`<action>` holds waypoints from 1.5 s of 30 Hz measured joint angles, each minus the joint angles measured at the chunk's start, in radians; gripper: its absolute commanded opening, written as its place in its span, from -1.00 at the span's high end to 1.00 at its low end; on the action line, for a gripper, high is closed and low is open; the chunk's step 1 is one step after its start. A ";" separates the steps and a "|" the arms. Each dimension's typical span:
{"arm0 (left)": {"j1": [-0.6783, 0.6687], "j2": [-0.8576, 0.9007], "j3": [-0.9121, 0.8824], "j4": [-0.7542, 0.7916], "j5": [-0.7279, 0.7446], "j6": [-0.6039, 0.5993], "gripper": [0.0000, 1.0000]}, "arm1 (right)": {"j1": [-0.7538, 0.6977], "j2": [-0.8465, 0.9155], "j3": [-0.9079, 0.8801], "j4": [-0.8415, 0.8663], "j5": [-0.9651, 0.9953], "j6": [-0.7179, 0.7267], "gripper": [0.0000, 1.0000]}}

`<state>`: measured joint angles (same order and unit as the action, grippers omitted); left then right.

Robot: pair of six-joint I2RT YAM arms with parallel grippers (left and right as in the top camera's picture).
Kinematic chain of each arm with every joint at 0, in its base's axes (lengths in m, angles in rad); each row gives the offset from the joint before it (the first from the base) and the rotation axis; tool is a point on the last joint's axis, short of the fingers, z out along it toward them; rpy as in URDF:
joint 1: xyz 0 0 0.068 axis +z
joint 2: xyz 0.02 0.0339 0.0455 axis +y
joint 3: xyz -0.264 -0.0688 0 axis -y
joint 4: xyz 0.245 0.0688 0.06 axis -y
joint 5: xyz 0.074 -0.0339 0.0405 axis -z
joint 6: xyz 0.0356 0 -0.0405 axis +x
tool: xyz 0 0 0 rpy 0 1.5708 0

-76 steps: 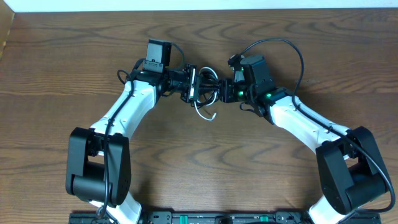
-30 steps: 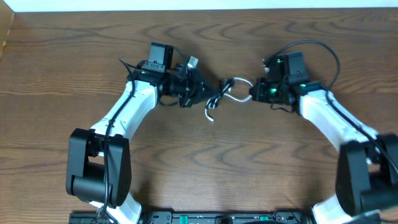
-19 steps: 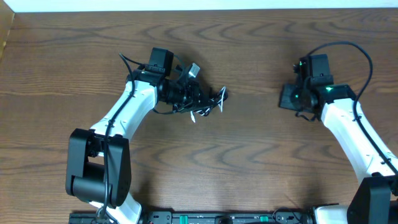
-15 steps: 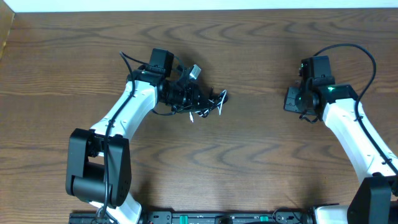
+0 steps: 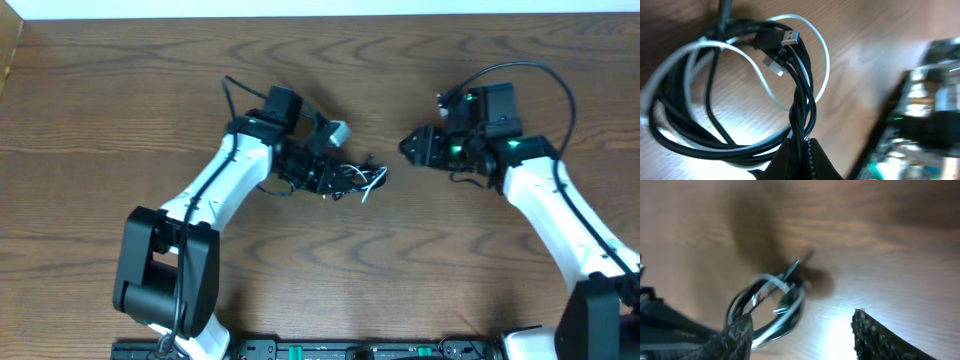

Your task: Untangle cables

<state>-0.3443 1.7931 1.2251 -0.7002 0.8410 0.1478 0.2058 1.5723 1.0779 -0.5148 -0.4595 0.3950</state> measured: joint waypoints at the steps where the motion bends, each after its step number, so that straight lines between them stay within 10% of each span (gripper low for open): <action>1: -0.015 0.000 0.000 0.001 -0.037 0.007 0.85 | 0.016 0.017 0.000 0.001 -0.010 0.016 -0.22; 22: -0.096 0.000 -0.003 0.010 -0.324 -0.130 0.85 | 0.140 0.204 0.000 -0.013 -0.072 0.106 -0.09; 30: -0.096 0.000 -0.003 0.012 -0.324 -0.145 0.85 | 0.177 0.246 0.000 0.034 -0.085 0.143 0.98; 45: -0.010 0.000 -0.003 0.013 -0.321 -0.261 0.85 | -0.051 0.134 0.000 -0.171 -0.119 -0.007 0.98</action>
<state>-0.3546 1.7935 1.2224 -0.6876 0.5198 -0.1127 0.1547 1.7058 1.0779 -0.6857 -0.5785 0.3882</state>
